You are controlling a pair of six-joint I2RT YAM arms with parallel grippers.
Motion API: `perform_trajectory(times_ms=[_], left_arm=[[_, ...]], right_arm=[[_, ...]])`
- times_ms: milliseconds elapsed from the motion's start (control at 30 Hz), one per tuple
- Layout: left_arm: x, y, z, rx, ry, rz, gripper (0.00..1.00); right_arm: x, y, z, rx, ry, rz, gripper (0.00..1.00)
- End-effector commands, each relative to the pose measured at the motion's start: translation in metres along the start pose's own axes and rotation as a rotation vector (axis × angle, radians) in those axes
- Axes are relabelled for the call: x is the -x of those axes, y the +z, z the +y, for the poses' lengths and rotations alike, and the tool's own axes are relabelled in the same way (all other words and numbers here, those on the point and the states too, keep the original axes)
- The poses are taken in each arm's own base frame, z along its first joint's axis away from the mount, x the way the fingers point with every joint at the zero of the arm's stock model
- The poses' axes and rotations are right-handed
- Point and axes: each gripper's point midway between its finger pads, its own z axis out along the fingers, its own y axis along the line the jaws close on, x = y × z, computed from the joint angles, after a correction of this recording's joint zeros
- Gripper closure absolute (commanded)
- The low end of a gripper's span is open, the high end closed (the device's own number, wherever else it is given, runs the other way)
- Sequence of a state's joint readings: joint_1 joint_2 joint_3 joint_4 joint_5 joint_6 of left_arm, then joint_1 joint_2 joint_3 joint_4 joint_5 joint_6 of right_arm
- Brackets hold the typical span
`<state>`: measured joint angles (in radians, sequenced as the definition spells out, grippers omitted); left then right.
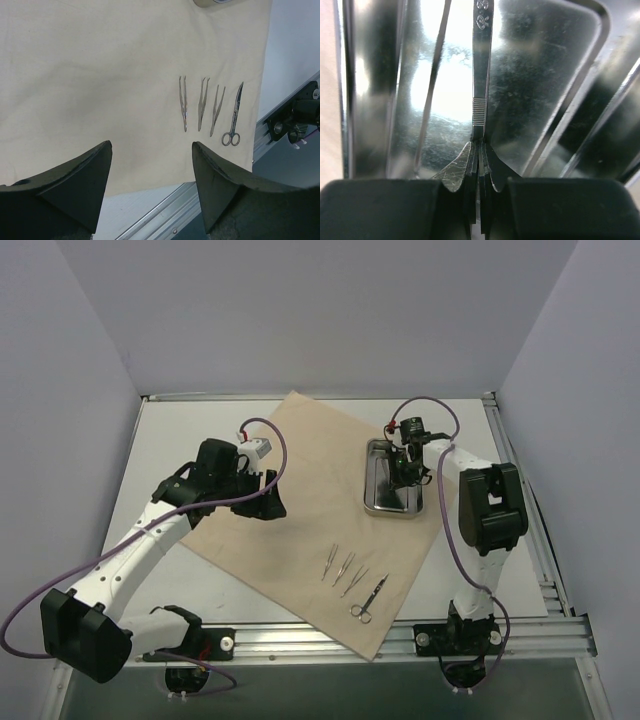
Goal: Open and lay out the surgical kit
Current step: Pick up the medical item from the container.
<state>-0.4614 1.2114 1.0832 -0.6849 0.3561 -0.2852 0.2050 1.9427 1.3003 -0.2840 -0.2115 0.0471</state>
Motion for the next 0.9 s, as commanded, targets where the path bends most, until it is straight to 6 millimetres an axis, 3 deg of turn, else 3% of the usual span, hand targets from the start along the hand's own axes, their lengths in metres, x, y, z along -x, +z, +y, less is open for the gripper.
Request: perform_trajectory(times_ms=[0,267,333,467,867], left_arm=[[0.022,-0.008,-0.008,-0.018,0.008,-0.067,0.25],[0.029,-0.006,-0.010,-0.027,0.000,-0.085,0.22],[0.031,-0.006,-0.011,-0.029,-0.005,-0.092,0.14],[0.034,-0.004,-0.014,-0.042,-0.026,-0.103,0.14],[0.046,-0.002,-0.023,-0.075,-0.046,-0.095,0.15]], right_arm=[[0.007,-0.022,0.025,0.085,0.051,-0.013,1.00],[0.009,-0.038,0.033,0.118,0.084,-0.047,1.00],[0.005,-0.040,0.032,0.121,0.096,-0.047,1.00],[0.003,-0.046,0.033,0.137,0.105,-0.061,1.00],[0.001,-0.039,0.036,0.178,0.154,-0.041,1.00]])
